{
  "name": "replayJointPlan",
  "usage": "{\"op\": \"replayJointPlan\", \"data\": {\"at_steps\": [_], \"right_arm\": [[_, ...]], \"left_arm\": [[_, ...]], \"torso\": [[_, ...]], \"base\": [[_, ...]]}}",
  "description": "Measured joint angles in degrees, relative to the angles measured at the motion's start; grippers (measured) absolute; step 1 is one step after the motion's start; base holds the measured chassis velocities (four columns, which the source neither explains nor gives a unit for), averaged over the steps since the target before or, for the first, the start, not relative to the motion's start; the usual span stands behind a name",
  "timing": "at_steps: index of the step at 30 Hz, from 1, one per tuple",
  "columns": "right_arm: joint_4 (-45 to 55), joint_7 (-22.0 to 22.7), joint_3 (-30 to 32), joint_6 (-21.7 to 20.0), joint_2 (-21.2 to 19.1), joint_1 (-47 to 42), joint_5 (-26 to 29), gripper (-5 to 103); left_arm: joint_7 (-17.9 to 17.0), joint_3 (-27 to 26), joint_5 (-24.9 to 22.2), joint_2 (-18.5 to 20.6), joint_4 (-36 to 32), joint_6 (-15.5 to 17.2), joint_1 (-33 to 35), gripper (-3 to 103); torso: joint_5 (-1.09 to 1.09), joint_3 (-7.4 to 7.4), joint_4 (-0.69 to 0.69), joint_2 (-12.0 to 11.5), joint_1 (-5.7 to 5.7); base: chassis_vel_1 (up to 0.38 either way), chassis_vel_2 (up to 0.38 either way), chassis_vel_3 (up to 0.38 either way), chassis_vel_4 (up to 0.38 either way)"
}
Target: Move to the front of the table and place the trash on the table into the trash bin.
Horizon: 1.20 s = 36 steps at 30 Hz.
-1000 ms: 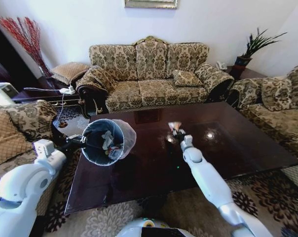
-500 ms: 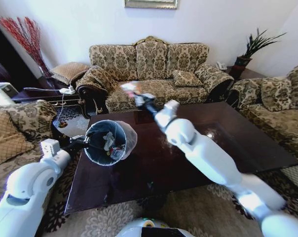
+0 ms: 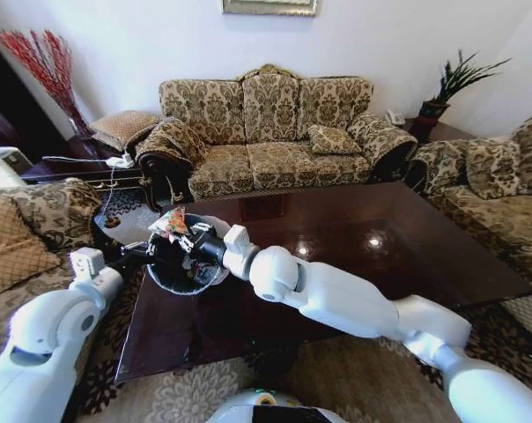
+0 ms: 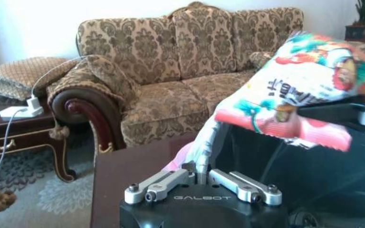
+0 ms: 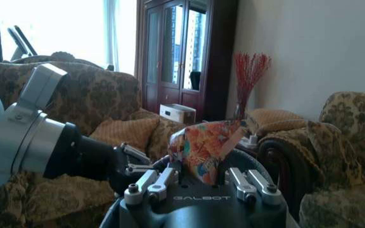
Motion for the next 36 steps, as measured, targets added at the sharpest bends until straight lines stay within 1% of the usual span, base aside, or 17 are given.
{"op": "replayJointPlan", "data": {"at_steps": [1, 2, 3, 6, 8, 9, 10, 11, 12, 14, 15, 16, 18, 20, 22, 25, 36], "right_arm": [[0.2, 0.04, 0.0, -0.05, -0.28, -0.07, -0.08, 29], [0.29, 0.06, 0.0, -0.07, -0.42, -0.11, -0.13, 35], [0.29, 0.06, 0.0, -0.07, -0.42, -0.11, -0.13, 35], [0.62, 0.07, 0.13, -0.08, -1.09, -0.45, -0.57, 51], [0.65, 0.07, 0.16, -0.08, -1.16, -0.53, -0.67, 51], [0.67, 0.07, 0.16, -0.05, -1.24, -0.61, -1.04, 61], [0.67, 0.06, 0.18, 0.24, -1.25, -0.67, -1.73, 61], [0.5, 0.06, 0.59, 0.91, -1.11, -0.74, -2.66, 67], [0.5, 0.06, 0.59, 0.91, -1.11, -0.74, -2.66, 67], [-0.07, 0.41, 2.95, 1.47, -0.52, -0.81, -3.15, 78], [-0.23, 0.69, 4.45, 1.49, -0.38, -0.71, -3.03, 83], [-0.23, 0.69, 4.45, 1.49, -0.38, -0.71, -3.03, 83], [-0.25, 0.88, 7.41, 1.39, -0.74, -0.21, -2.5, 94], [-0.24, 0.87, 8.49, 1.28, -1.19, -0.01, -2.13, 94], [-0.27, 0.81, 9.39, 1.2, -2.03, 0.12, -1.5, 99], [-0.15, 0.81, 8.9, 1.24, -2.18, -0.06, -1.43, 100], [-0.67, 0.33, 6.54, 1.23, -0.37, 0.77, -1.42, 100]], "left_arm": [[-0.58, 0.07, -0.03, 0.08, 0.1, 0.0, -0.16, 0], [-0.89, 0.12, -0.04, 0.13, 0.15, -0.01, -0.29, 0], [-0.89, 0.12, -0.04, 0.13, 0.15, -0.01, -0.29, 0], [-1.2, 0.23, -0.15, 0.41, 0.22, 0.11, -0.73, 0], [-1.23, 0.23, -0.16, 0.47, 0.22, 0.16, -0.74, 0], [-1.35, 0.23, -0.17, 0.49, 0.22, 0.26, -0.74, 0], [-1.58, 0.24, -0.23, 0.5, 0.2, 0.35, -0.73, 0], [-1.78, 0.23, -0.32, 0.56, 0.13, 0.47, -0.69, 0], [-1.78, 0.23, -0.32, 0.56, 0.13, 0.47, -0.69, 0], [-1.85, 0.01, -0.5, 0.84, 0.09, 0.6, -0.54, 0], [-1.86, -0.14, -0.55, 0.97, 0.16, 0.61, -0.44, 0], [-1.86, -0.14, -0.55, 0.97, 0.16, 0.61, -0.44, 0], [-1.87, -0.64, -0.64, 1.06, 0.28, 0.62, -0.2, 0], [-1.86, -0.77, -0.69, 1.06, 0.28, 0.62, -0.18, 0], [-1.86, -0.94, -1.03, 1.02, 0.27, 0.62, -0.23, 0], [-1.85, -0.86, -1.3, 1.02, 0.13, 0.62, -0.39, 0], [-1.7, -0.69, -1.53, 1.23, -0.3, 0.74, -0.49, 0]], "torso": [[0.0, 0.0, 0.0, 0.0, 0.0], [0.01, 0.0, 0.0, 0.0, 0.0], [0.01, 0.0, 0.0, 0.0, 0.0], [0.01, 0.0, 0.0, 0.0, 0.0], [0.01, 0.0, 0.0, 0.0, 0.0], [0.01, 0.0, 0.0, 0.0, 0.0], [0.0, 0.0, 0.01, 0.0, 0.0], [0.0, 0.0, 0.01, 0.0, 0.0], [0.0, 0.0, 0.01, 0.0, 0.0], [0.01, 0.0, 0.03, 0.0, 0.0], [0.01, 0.0, 0.01, 0.0, 0.0], [0.01, 0.0, 0.01, 0.0, 0.0], [0.0, 0.0, 0.02, 0.0, 0.0], [0.0, 0.0, 0.02, 0.0, 0.0], [0.01, 0.0, 0.0, 0.0, 0.0], [0.01, 0.0, 0.0, 0.0, 0.0], [0.0, 0.0, 0.01, 0.0, 0.0]], "base": [[0.0, 0.0, 0.0, 0.0], [0.0, 0.0, 0.0, 0.0], [0.0, 0.0, 0.0, 0.0], [0.0, 0.0, 0.0, 0.0], [0.0, 0.0, 0.0, 0.0], [0.0, 0.0, 0.0, 0.0], [0.0, 0.0, 0.0, 0.0], [0.0, 0.0, 0.0, 0.0], [0.0, 0.0, 0.0, 0.0], [0.0, 0.0, 0.0, 0.0], [0.0, 0.0, 0.0, 0.0], [0.0, 0.0, 0.0, 0.0], [0.0, 0.0, 0.0, 0.0], [0.0, 0.0, 0.0, 0.0], [0.0, 0.0, 0.0, 0.0], [0.0, 0.0, 0.0, 0.0], [0.0, 0.0, 0.0, 0.0]]}}
